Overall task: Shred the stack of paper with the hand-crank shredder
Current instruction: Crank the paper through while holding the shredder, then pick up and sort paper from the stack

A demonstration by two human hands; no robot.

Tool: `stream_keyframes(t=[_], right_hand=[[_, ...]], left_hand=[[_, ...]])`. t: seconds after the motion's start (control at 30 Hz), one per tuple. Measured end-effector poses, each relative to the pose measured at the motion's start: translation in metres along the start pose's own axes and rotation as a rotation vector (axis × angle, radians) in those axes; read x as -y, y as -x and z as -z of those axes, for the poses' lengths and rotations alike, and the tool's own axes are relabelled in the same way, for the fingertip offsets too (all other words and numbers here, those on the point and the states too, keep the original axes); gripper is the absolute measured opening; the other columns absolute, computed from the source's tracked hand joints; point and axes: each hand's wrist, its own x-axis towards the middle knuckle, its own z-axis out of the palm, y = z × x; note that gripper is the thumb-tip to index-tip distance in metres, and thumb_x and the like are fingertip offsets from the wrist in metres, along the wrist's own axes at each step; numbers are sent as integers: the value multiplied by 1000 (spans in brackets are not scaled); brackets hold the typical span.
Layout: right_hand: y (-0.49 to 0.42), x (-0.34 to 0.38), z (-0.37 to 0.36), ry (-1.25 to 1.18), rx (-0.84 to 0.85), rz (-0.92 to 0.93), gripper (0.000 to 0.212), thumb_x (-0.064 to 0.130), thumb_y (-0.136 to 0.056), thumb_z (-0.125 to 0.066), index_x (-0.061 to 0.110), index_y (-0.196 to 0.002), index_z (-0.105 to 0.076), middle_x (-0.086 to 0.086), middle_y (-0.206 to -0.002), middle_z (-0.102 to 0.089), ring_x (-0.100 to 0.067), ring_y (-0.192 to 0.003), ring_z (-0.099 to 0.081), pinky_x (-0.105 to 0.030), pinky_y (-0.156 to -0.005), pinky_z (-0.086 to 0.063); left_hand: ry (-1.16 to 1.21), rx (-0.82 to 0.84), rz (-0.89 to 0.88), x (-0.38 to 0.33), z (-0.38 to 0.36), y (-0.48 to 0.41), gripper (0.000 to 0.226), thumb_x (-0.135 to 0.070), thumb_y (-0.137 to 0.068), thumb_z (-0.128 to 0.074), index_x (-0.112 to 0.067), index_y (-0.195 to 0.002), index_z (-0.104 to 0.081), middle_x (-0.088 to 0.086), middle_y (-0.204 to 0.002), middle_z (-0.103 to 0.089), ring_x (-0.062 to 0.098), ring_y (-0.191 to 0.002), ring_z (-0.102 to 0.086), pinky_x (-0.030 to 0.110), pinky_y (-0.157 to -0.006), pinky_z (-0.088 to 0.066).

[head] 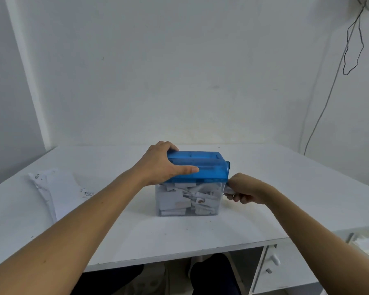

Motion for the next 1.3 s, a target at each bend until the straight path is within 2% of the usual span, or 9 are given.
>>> stream_keyframes(t=[0.13, 0.3, 0.43, 0.57, 0.67, 0.83, 1.0, 1.13, 1.3], right_hand=[[-5, 4, 7, -36, 20, -34, 21, 21, -99, -54, 7, -106, -68, -4, -95, -74, -14, -72, -65, -24, -61, -51], [-15, 24, 13, -433, -118, 36, 18, 18, -99, -58, 4, -110, -63, -15, -112, -67, -23, -92, -66, -34, -76, -58], [-13, 59, 18, -341, -180, 175, 14, 8, -98, -55, 5, -105, -67, -13, -110, -68, -23, -100, -65, -35, -83, -59], [-6, 89, 23, -259, -291, 213, 27, -5, -96, -46, 11, -96, -68, -9, -107, -68, -22, -101, -65, -39, -91, -59], [0, 102, 29, -227, -386, 262, 33, -9, -91, -43, 12, -91, -69, -5, -102, -72, -18, -97, -66, -31, -82, -54], [13, 127, 17, -23, -400, 399, 27, 1, -91, -49, 15, -85, -71, -2, -94, -72, -16, -90, -66, -23, -66, -47], [3, 133, -12, 367, -313, 428, 16, 18, -92, -55, 23, -84, -68, 3, -92, -69, -15, -88, -62, -27, -72, -47], [-1, 140, -27, 386, -349, 463, 22, 9, -91, -50, 22, -85, -67, 1, -93, -68, -16, -86, -61, -26, -67, -46], [23, 172, -65, 252, -404, 650, 25, 4, -89, -49, 19, -90, -68, -2, -92, -70, -21, -85, -66, -33, -71, -54]], left_hand=[[-32, 14, 4, -1, 0, -1, 85, -81, -53, -72, -32, -119, -52, -14, -117, -50, 6, -106, -52, 22, -83, -44], [-36, 34, 13, 0, 1, 0, 87, -86, -54, -65, -32, -120, -51, -14, -117, -49, 5, -106, -51, 21, -83, -43], [121, 81, 79, 0, 6, -6, 48, -52, -93, -65, -21, -127, -57, -7, -131, -47, 13, -126, -44, 30, -105, -37], [300, 142, 125, 5, 11, -9, 41, -36, -101, -57, -16, -137, -55, -7, -135, -46, 11, -126, -41, 24, -102, -31], [327, 86, 103, 9, 8, -8, 49, -34, -100, -60, -21, -146, -51, -7, -148, -48, 13, -137, -41, 28, -109, -31], [197, 115, 43, 5, 11, -6, 45, -36, -98, -63, -24, -141, -56, -9, -139, -52, 8, -125, -46, 23, -103, -33], [182, 123, 34, 4, 11, -4, 57, -42, -97, -65, -21, -148, -49, -4, -149, -49, 12, -132, -46, 23, -103, -34], [292, 51, 78, 23, 14, 3, 76, -59, -93, -61, -20, -155, -37, -7, -156, -41, 13, -142, -39, 25, -105, -33], [303, -120, 119, 60, 46, 26, 57, -53, -100, -52, -23, -148, -47, -9, -146, -51, 10, -135, -46, 25, -104, -35]])
